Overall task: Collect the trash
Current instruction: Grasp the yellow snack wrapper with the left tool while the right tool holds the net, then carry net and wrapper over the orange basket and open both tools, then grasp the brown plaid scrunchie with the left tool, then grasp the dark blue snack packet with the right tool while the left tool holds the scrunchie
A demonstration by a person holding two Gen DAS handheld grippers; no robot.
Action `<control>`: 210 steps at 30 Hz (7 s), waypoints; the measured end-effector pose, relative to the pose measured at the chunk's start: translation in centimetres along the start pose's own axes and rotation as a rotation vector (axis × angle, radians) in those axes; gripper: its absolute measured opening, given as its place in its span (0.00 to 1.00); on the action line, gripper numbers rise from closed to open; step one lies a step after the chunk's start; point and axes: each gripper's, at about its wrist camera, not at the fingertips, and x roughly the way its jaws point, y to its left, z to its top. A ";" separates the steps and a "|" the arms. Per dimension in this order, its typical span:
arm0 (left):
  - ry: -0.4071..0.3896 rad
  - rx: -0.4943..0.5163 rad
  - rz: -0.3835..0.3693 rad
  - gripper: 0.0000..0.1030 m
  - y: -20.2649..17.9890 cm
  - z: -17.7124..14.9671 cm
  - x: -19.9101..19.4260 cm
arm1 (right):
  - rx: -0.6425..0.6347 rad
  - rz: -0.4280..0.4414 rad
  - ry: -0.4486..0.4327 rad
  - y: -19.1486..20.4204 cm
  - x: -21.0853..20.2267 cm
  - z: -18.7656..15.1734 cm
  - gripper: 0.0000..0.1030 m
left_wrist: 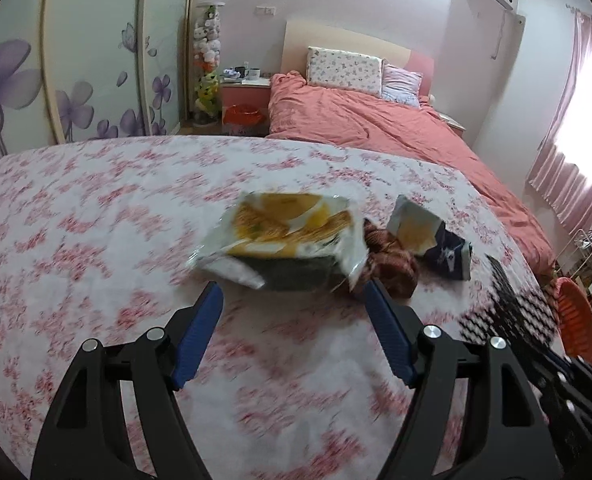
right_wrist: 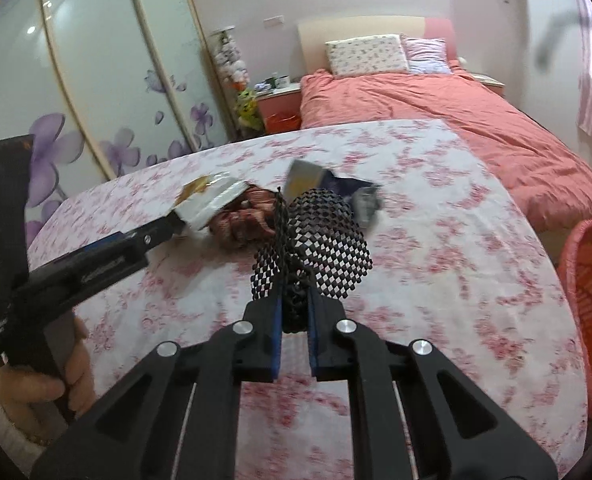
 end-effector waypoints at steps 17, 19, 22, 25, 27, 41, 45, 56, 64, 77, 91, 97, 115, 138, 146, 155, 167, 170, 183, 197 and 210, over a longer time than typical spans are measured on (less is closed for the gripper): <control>0.088 0.017 0.079 0.38 -0.9 0.7 4.6 | 0.069 -0.018 0.015 -3.9 0.0 -1.0 0.11; 0.092 0.003 0.049 0.23 -0.5 0.6 4.7 | 0.071 -0.017 0.016 -3.9 0.0 -1.0 0.11; 0.073 0.009 0.021 0.10 0.0 0.6 4.2 | 0.068 -0.020 0.015 -4.0 -0.1 -1.0 0.11; 0.052 0.014 -0.004 0.05 0.4 0.5 3.3 | 0.073 -0.021 0.009 -4.2 -0.2 -0.9 0.11; 0.041 0.018 -0.016 0.04 0.7 0.5 2.7 | 0.075 -0.022 0.005 -4.2 -0.4 -0.9 0.11; -0.022 0.044 -0.081 0.03 -0.9 1.2 -2.3 | 0.083 -0.025 -0.074 -4.4 -4.0 -0.2 0.11; -0.032 0.065 -0.125 0.03 -2.9 1.3 -3.8 | 0.099 -0.033 -0.121 -5.4 -6.4 0.1 0.11; -0.065 0.201 -0.320 0.03 -13.5 0.0 -7.9 | 0.173 -0.112 -0.259 -11.3 -14.2 -0.3 0.11; -0.054 0.311 -0.470 0.03 -21.7 -1.6 -8.9 | 0.263 -0.205 -0.341 -17.6 -18.9 -1.4 0.11; 0.016 0.418 -0.625 0.03 -31.3 -4.7 -7.4 | 0.369 -0.308 -0.365 -26.3 -21.4 -3.6 0.11; 0.108 0.475 -0.667 0.03 -36.9 -7.1 -4.9 | 0.439 -0.329 -0.348 -32.0 -19.9 -4.7 0.11; 0.166 0.497 -0.648 0.05 -38.3 -8.2 -3.3 | 0.467 -0.314 -0.334 -33.4 -18.6 -4.8 0.20; 0.177 0.443 -0.460 0.42 -33.2 -6.9 -0.9 | 0.488 -0.343 -0.313 -34.4 -17.5 -5.4 0.46; 0.041 0.133 0.118 0.86 -9.1 1.0 3.6 | 0.311 -0.292 -0.229 -25.8 -12.7 -2.4 0.48; 0.131 0.044 0.151 0.88 -7.1 1.8 7.6 | 0.266 -0.264 -0.181 -22.8 -9.8 -1.3 0.48; 0.146 0.007 0.063 0.60 -5.7 1.2 7.6 | 0.204 -0.222 -0.141 -19.0 -6.8 -0.2 0.48; 0.088 0.031 -0.005 0.27 -3.4 1.6 5.7 | 0.093 -0.136 -0.087 -12.5 -2.0 2.1 0.48; 0.067 0.025 -0.006 0.27 -2.3 1.9 4.9 | 0.064 -0.111 -0.075 -10.7 -0.6 2.7 0.48; 0.014 -0.015 0.022 0.27 2.1 2.7 2.6 | -0.074 -0.017 -0.035 -2.5 7.9 7.3 0.48; 0.025 -0.028 0.025 0.27 3.7 2.2 2.2 | -0.289 -0.094 0.121 0.0 13.9 7.8 0.56; -0.010 0.013 -0.024 0.27 0.3 2.4 -0.9 | -0.118 -0.057 0.082 -3.4 8.0 7.3 0.32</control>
